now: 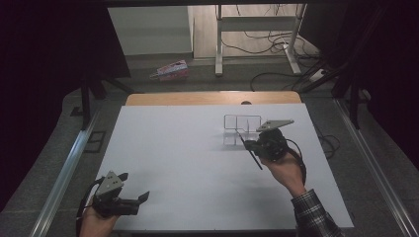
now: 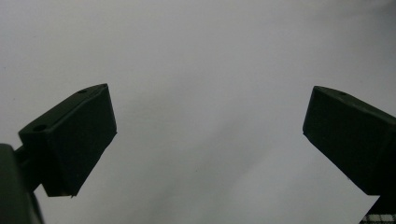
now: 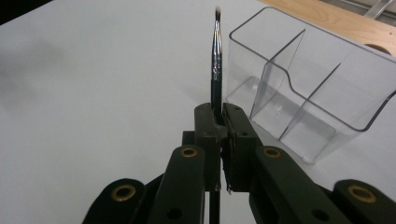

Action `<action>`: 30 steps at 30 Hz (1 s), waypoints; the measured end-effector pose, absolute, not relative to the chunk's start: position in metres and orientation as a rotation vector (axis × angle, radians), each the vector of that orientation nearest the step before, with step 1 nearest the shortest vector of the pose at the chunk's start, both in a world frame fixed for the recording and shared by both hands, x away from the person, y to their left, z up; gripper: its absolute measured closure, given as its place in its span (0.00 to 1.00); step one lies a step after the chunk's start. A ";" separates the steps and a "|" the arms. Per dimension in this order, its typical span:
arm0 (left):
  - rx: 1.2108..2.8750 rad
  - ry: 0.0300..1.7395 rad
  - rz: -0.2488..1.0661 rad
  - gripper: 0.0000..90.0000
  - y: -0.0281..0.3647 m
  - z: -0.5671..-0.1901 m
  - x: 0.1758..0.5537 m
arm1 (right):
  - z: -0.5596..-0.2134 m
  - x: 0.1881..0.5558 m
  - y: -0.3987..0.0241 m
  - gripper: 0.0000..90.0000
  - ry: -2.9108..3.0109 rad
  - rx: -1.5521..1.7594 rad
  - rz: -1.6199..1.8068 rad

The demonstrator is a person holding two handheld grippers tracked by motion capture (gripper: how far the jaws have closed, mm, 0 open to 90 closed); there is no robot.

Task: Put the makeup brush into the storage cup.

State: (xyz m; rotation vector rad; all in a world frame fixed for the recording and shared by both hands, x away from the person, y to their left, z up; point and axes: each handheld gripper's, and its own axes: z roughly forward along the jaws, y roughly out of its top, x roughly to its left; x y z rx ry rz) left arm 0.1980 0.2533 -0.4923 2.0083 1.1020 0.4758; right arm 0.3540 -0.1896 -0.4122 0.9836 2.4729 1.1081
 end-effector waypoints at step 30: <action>2.006 1.101 0.477 0.04 0.253 -0.492 0.198 | -0.403 0.385 -0.175 0.95 2.387 0.997 1.163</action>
